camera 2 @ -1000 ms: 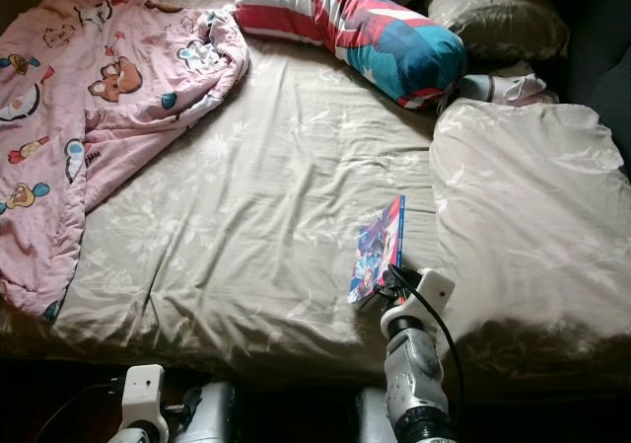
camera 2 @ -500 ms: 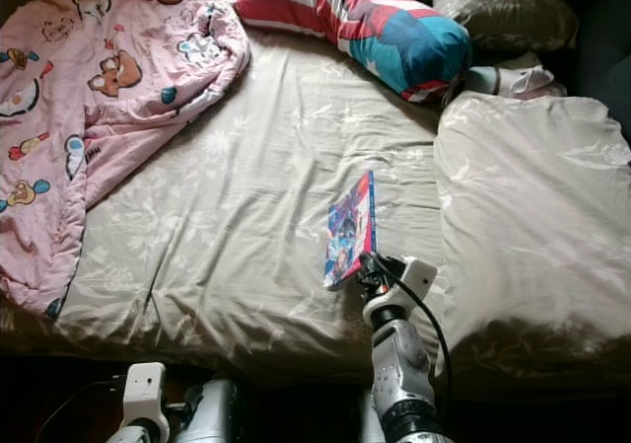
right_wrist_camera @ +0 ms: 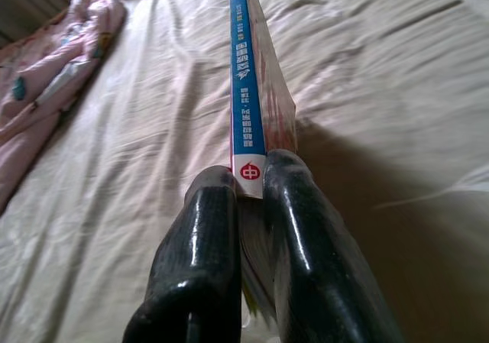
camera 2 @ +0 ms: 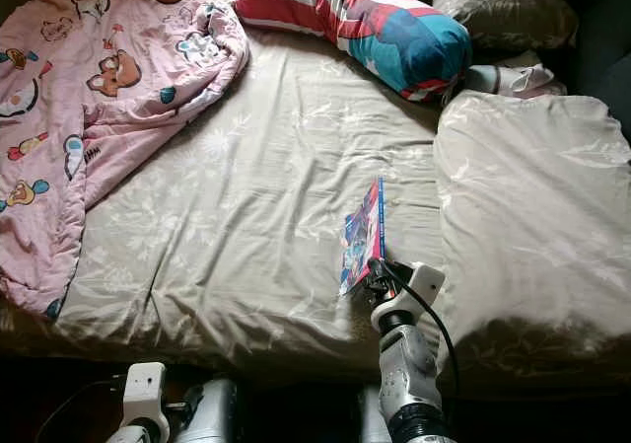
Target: Clean up the room
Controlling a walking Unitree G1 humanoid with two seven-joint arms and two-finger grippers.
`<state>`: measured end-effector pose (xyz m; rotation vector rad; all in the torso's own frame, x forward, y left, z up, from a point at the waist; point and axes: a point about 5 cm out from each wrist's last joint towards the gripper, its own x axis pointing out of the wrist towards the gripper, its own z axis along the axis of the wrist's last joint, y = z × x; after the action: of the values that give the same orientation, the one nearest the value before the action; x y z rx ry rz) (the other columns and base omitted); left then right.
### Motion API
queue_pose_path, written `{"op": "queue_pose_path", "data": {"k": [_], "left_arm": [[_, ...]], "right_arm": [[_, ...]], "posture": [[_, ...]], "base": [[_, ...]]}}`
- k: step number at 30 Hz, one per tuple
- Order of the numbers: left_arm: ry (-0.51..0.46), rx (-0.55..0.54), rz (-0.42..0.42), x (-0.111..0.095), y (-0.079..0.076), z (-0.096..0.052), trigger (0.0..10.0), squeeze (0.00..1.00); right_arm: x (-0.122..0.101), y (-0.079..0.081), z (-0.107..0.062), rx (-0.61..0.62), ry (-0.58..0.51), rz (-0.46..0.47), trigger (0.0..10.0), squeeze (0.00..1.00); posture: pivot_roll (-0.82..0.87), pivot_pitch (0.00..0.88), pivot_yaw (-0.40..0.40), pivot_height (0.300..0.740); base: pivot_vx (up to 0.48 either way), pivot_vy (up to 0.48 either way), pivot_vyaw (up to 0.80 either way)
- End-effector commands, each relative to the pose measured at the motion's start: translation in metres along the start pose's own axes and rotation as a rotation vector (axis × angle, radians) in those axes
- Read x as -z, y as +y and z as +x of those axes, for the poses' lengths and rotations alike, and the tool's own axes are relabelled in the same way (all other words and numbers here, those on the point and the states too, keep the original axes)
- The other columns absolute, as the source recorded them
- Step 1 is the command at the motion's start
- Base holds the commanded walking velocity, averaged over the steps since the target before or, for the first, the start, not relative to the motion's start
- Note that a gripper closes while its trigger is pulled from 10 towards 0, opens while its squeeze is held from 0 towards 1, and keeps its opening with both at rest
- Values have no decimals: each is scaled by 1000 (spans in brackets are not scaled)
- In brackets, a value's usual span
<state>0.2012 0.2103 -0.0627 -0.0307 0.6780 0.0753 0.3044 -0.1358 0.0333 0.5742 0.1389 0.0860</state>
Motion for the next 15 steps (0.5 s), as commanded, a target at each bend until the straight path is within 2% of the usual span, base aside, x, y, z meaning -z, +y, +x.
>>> {"op": "queue_pose_path", "data": {"k": [1, 8, 15], "left_arm": [[107, -14, 20, 26, 6, -10, 10000, 0], [101, -10, 23, 25, 6, -10, 10000, 0], [100, -8, 27, 24, 6, -9, 10000, 0]], "right_arm": [[3, 8, 0, -53, 5, 1, 10000, 0], [9, 9, -1, -61, 26, 8, 10000, 0], [17, -6, -7, 17, 76, -13, 10000, 0]], "posture": [[5, 240, 44, 637], [7, 239, 45, 637], [8, 240, 51, 637]], "base": [[0, 0, 0], [0, 0, 0], [0, 0, 0]]}}
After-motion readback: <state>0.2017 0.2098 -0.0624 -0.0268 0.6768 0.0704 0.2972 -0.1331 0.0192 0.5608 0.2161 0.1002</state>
